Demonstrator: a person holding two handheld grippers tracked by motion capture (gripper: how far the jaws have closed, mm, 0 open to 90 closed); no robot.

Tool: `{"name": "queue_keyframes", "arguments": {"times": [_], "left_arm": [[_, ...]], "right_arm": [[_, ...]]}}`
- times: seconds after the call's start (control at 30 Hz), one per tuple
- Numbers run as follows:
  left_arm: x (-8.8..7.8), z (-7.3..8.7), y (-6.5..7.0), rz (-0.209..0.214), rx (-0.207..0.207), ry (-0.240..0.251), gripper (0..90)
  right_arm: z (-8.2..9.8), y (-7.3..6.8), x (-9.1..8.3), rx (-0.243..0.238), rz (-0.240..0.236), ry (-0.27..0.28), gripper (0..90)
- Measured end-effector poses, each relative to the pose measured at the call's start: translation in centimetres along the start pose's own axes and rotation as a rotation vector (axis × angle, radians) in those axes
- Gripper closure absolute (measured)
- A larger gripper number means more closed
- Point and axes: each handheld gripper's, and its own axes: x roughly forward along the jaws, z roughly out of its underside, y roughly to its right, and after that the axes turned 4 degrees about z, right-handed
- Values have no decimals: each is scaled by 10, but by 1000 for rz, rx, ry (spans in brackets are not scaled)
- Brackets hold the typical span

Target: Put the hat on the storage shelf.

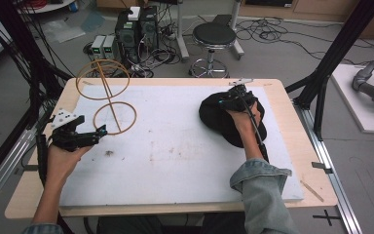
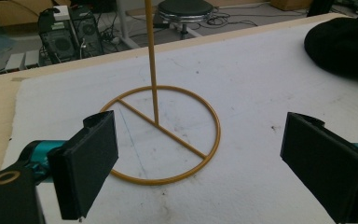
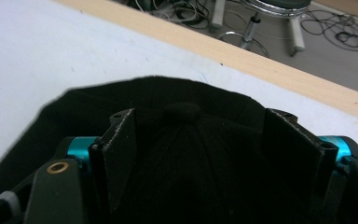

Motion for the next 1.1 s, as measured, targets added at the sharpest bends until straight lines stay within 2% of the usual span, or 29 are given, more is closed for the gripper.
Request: {"name": "queue_keyframes", "arguments": {"times": [0.1,0.13,0.17,0.23,0.43,0.5,0.73,0.83,0.9,0.97,1.0,1.03,1.1], "left_arm": [[0,0,0,-1,0,1,114],[0,0,0,-1,0,1,114],[0,0,0,-1,1,1,114],[0,0,0,-1,-1,1,114],[0,0,-1,-2,1,2,114],[0,0,-1,-3,0,1,114],[0,0,-1,-4,-2,2,114],[-1,0,-1,-7,-5,3,114],[-1,0,-2,-8,-3,3,114],[-1,0,-2,-10,-2,2,114],[-1,0,-2,-10,-5,4,114],[-2,0,-2,-10,-4,4,114],[-2,0,-2,-11,-5,5,114]], "right_arm": [[1,-1,2,-12,-3,-10,297],[1,-1,2,-9,-15,-20,381],[1,-1,2,-9,-15,-20,381],[1,-2,3,-20,-23,-34,488],[3,-2,5,-7,-31,-64,595],[3,-1,5,6,-39,-82,670],[3,-2,5,10,-31,-94,768],[2,-1,2,27,-25,-72,803],[0,0,-5,44,-17,-25,817],[-1,0,-7,53,-18,-12,819],[-4,2,-14,80,-21,33,822],[-4,2,-14,80,-21,33,822],[-8,3,-24,97,-24,85,826]]}}
